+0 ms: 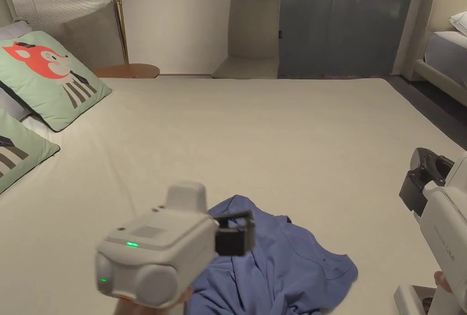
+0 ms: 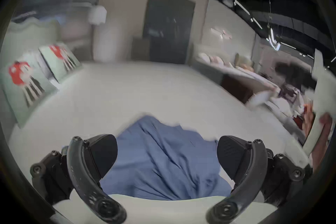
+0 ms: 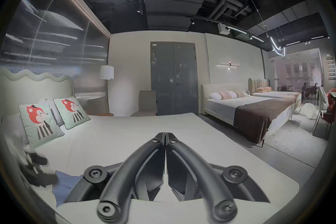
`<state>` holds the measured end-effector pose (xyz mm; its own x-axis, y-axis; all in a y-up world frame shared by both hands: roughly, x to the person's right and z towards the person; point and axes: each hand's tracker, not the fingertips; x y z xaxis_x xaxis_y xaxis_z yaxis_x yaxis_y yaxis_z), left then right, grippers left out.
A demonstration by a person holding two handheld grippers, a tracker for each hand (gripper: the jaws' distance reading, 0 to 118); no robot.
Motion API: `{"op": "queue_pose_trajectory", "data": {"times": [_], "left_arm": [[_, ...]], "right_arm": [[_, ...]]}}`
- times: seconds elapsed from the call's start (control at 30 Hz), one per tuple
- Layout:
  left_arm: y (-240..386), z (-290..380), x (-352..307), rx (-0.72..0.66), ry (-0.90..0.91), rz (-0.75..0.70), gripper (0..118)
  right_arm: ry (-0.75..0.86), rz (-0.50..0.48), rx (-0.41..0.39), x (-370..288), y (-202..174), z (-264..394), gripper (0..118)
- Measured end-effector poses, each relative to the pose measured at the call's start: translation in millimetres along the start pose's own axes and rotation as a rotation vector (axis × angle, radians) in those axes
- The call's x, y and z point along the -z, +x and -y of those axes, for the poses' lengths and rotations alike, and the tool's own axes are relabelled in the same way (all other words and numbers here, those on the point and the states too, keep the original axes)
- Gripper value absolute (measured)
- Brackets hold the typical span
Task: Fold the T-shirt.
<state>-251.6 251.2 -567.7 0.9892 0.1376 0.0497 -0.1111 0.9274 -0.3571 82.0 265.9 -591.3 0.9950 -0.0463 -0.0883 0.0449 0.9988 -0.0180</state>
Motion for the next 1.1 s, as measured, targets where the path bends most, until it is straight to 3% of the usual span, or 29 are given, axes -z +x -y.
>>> {"op": "queue_pose_trajectory", "data": {"times": [0.2, 0.23, 0.27, 0.3, 0.33, 0.53, 0.67, 0.7, 0.77, 0.8, 0.83, 1.1], "left_arm": [[-47, -37, -67, -0.07, 0.289, -0.208, 108], [-48, -39, -75, -0.073, 0.32, -0.23, 101], [-50, -41, -83, -0.068, 0.346, -0.26, 79], [-52, -42, -88, -0.055, 0.366, -0.292, 46], [-53, -43, -90, -0.059, 0.374, -0.331, 0], [-63, -35, -88, -0.07, 0.343, -0.289, 1], [-73, -18, -61, -0.092, 0.181, -0.271, 2], [-79, -12, -50, -0.111, 0.104, -0.268, 11], [-95, 5, -26, -0.164, -0.022, -0.24, 84], [-103, 17, -11, -0.192, -0.097, -0.235, 111], [-110, 30, 1, -0.205, -0.177, -0.23, 104], [-126, 118, 55, -0.27, -0.456, -0.271, 101]], "right_arm": [[0.019, -0.015, 0.01, -5, -6, 0, 2], [0.02, -0.017, 0.009, -6, -6, 0, 2], [0.02, -0.018, 0.008, -5, -4, 2, 2], [0.02, -0.018, 0.008, -5, -4, 3, 2], [0.02, -0.018, 0.009, -5, -4, 3, 2], [0.011, -0.024, -0.004, -8, -7, 4, 2], [-0.012, -0.027, -0.003, -5, -6, 12, 2], [-0.021, -0.028, -0.002, -4, -5, 14, 2], [-0.043, -0.033, -0.007, -3, -6, 20, 2], [-0.054, -0.037, -0.012, -3, -9, 20, 2], [-0.066, -0.039, -0.018, -3, -10, 23, 2], [-0.181, -0.049, -0.035, 4, -12, 65, 2]]}}
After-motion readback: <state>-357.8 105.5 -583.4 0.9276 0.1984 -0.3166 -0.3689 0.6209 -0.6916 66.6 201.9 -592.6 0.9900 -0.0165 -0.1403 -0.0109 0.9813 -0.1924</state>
